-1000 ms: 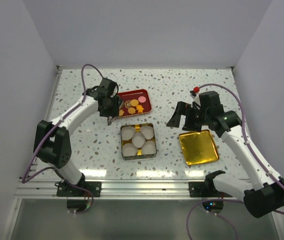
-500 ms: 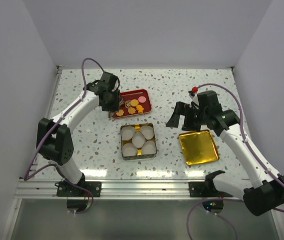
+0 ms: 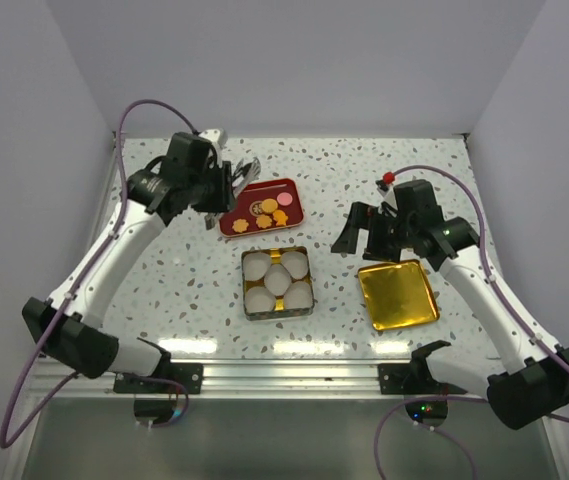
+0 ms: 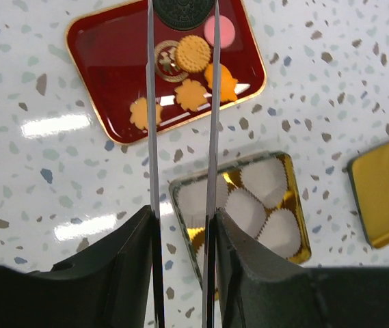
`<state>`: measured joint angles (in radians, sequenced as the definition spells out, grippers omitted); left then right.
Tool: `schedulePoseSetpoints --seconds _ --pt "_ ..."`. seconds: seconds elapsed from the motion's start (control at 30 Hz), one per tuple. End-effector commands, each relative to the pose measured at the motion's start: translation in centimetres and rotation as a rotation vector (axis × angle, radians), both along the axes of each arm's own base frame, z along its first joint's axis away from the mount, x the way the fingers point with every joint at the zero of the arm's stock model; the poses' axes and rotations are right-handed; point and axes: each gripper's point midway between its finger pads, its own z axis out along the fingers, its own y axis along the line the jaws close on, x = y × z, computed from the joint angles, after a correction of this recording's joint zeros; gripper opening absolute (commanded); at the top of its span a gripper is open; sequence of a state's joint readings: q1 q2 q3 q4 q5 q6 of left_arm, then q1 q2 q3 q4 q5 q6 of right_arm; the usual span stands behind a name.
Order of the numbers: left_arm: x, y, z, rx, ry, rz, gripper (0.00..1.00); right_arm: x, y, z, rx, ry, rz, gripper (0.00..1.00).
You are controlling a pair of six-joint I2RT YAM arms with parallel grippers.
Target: Pack the cookies
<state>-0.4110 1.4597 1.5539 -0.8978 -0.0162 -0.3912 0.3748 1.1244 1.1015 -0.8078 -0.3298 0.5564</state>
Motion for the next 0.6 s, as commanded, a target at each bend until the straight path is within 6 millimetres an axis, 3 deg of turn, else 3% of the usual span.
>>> schedulePoseSetpoints --seconds 0.0,0.23,0.57 --pt "-4.5 -2.4 0.9 -0.071 -0.026 -0.121 0.29 1.0 0.1 1.6 -0.001 -0.06 0.0 0.99" --pt "-10.4 -4.8 -1.2 -0.157 -0.017 -0.226 0.28 1.2 0.2 1.3 -0.006 -0.053 0.0 0.99" --pt "-13.4 -8.5 -4.6 -0.115 0.041 -0.318 0.29 0.6 -0.1 1.1 -0.01 -0.044 -0.002 0.99"
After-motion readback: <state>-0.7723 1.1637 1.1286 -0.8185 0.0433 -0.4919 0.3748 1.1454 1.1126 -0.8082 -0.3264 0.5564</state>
